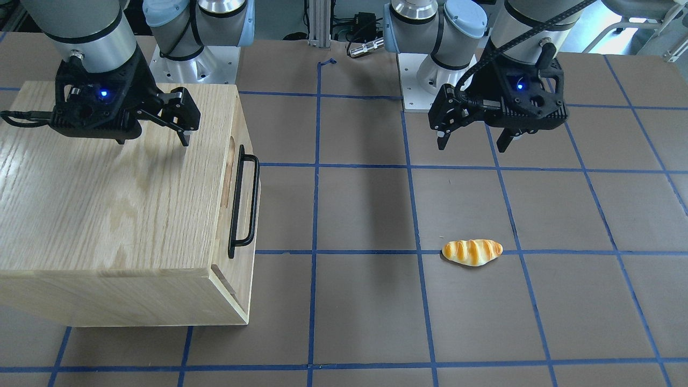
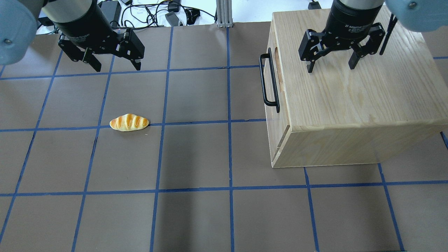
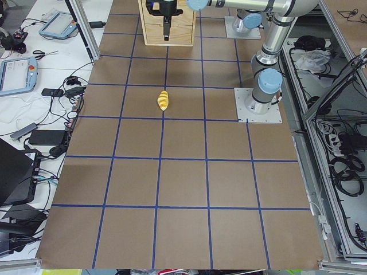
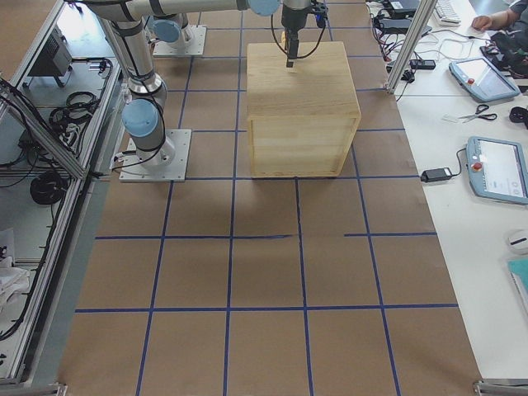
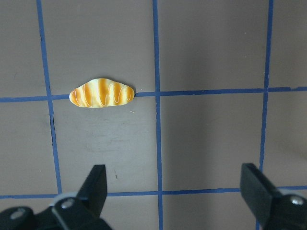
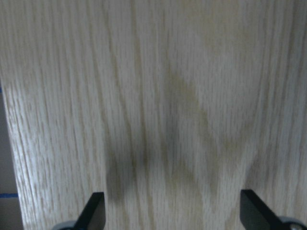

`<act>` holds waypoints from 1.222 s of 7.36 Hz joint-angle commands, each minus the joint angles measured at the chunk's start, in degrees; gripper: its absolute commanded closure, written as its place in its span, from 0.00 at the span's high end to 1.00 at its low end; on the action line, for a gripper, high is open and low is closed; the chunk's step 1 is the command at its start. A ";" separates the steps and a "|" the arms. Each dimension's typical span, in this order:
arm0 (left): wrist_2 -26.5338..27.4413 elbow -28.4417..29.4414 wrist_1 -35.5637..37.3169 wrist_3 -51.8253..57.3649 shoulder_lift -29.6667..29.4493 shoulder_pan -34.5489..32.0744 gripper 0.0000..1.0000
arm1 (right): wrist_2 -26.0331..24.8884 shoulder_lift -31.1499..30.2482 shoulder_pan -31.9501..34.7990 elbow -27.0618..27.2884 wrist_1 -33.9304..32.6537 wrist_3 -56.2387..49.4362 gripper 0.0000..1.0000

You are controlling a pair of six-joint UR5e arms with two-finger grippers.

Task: Open upper drawer

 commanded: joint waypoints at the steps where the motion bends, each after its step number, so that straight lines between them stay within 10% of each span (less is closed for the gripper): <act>1: 0.09 -0.89 0.17 0.04 0.14 0.00 1.00 | 0.00 0.00 0.04 -0.04 0.00 0.03 1.00; 9: -0.26 -0.55 0.69 -0.14 -0.20 0.00 1.00 | 0.00 0.00 0.04 -0.04 0.00 0.03 1.00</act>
